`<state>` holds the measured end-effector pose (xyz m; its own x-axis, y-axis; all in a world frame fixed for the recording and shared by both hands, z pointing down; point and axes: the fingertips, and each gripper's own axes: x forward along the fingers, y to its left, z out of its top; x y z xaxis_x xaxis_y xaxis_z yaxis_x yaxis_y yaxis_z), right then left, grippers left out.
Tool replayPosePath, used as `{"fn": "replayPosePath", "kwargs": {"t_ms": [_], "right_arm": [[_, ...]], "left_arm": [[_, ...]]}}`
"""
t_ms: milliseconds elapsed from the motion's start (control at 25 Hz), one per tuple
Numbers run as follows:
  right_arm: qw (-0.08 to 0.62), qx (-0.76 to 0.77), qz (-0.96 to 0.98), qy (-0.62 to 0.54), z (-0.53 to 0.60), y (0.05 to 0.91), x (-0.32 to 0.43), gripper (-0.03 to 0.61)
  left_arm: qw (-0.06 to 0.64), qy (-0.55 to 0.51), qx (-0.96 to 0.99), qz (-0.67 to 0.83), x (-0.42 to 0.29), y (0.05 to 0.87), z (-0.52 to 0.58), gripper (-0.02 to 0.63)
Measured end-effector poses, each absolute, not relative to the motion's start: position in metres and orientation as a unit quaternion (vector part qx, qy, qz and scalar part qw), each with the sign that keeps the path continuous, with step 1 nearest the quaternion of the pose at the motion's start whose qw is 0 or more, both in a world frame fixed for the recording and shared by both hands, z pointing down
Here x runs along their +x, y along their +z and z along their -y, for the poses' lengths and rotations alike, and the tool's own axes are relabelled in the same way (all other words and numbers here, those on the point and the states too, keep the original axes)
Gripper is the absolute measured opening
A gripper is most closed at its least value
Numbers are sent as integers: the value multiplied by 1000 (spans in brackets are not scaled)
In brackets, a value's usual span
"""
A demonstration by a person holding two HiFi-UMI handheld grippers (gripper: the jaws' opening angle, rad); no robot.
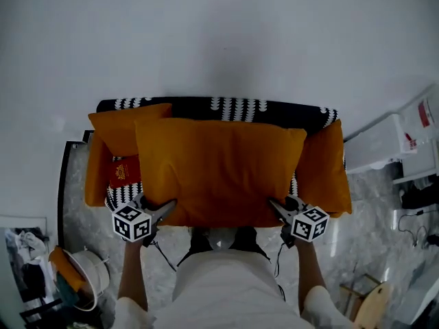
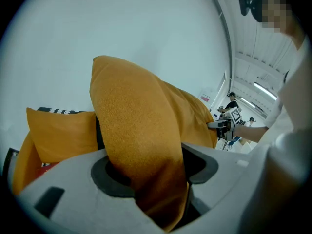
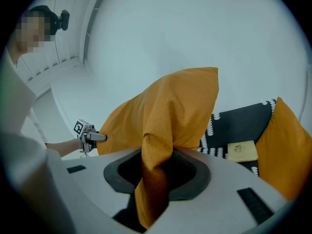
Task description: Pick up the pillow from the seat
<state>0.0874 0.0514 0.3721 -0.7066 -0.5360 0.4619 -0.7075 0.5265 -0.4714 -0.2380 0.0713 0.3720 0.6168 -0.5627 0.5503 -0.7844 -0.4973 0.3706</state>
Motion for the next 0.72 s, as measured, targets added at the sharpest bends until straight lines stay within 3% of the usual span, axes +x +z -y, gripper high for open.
{"fn": "replayPosePath", "kwargs": {"t_ms": [320,720], "right_arm": [[120,380,864,308,-81,354,6,120],[129,383,859,314,-105,351,-16,117]], "left_arm": [[277,184,864,378,-319,349,-82,276],[288,188,862,372,-340,348,-99,276]]}}
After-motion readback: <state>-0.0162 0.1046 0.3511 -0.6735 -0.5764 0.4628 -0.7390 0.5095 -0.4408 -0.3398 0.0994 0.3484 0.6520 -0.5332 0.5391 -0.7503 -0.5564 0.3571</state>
